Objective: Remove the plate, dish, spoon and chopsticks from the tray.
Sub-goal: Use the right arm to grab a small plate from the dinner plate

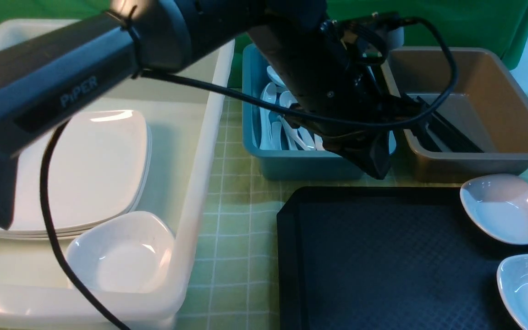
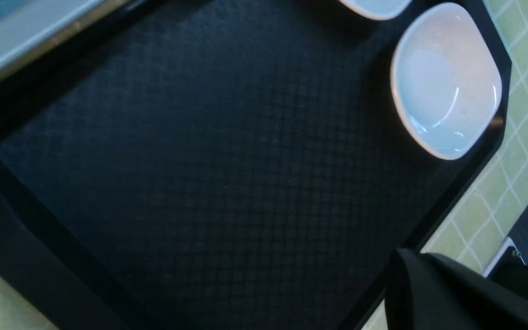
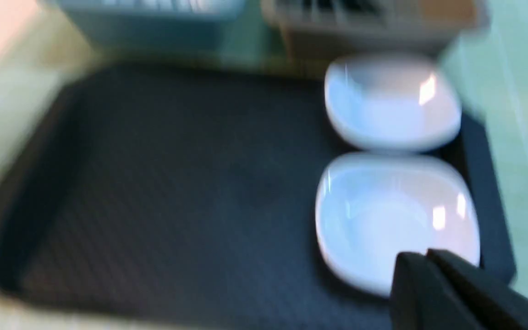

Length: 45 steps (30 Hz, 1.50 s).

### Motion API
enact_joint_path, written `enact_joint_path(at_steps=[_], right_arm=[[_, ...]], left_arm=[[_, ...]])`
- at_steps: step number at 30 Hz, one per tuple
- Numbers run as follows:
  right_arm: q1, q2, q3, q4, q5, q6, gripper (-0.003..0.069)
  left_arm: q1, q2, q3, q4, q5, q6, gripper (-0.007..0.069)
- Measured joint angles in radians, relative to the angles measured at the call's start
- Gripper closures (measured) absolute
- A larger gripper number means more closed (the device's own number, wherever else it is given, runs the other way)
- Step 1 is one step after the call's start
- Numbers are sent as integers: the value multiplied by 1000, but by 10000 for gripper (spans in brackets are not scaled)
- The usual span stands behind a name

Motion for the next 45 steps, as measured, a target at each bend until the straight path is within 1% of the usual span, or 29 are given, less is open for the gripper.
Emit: enact_joint_path(at_steps=[1, 4, 5, 6, 8, 9, 12, 13, 14, 17, 20, 24, 30, 35, 40, 43, 45], right_arm=[[0, 46, 0, 0, 42, 1, 651], [0, 204, -1, 1, 87, -12, 650], [0, 215, -1, 2, 87, -12, 649], [0, 305, -1, 5, 73, -26, 636], [0, 418, -3, 11, 35, -38, 603], [0, 429, -3, 12, 31, -38, 599], [0, 626, -4, 19, -54, -62, 480], [0, 648, -4, 19, -65, -65, 472], [0, 739, -4, 19, -121, -69, 405], [0, 851, -4, 19, -201, -72, 340], [0, 960, -5, 6, -288, -78, 313], [0, 1093, -14, -47, -354, -70, 308], [0, 1232, -58, -101, -398, -61, 308], [0, 1313, -78, -142, -399, -58, 306], [1, 1342, -94, -180, -382, -2, 306], [1, 1347, -96, -187, -379, 14, 323], [2, 1352, -98, -203, -376, 20, 415]], left_arm=[[0, -1, 0, 2, 11, 1, 636], [2, -9, 3, 47, 31, 6, 634], [2, -12, 4, 58, 31, 6, 634], [4, -25, 8, 106, 33, 6, 632], [15, -42, 11, 155, 35, 5, 631], [17, -44, 11, 159, 35, 5, 631], [70, -91, 37, 187, 35, 4, 631], [78, -98, 43, 187, 35, 4, 631], [115, -129, 79, 187, 34, 4, 631], [188, -175, 151, 187, 34, 4, 631], [271, -225, 227, 191, 35, 4, 631], [371, -306, 324, 195, 34, 4, 631], [460, -414, 415, 195, 35, 25, 631], [495, -479, 472, 195, 35, 66, 631], [500, -516, 527, 202, 37, 87, 631], [500, -521, 547, 202, 38, 98, 631], [500, -521, 561, 202, 38, 110, 631]])
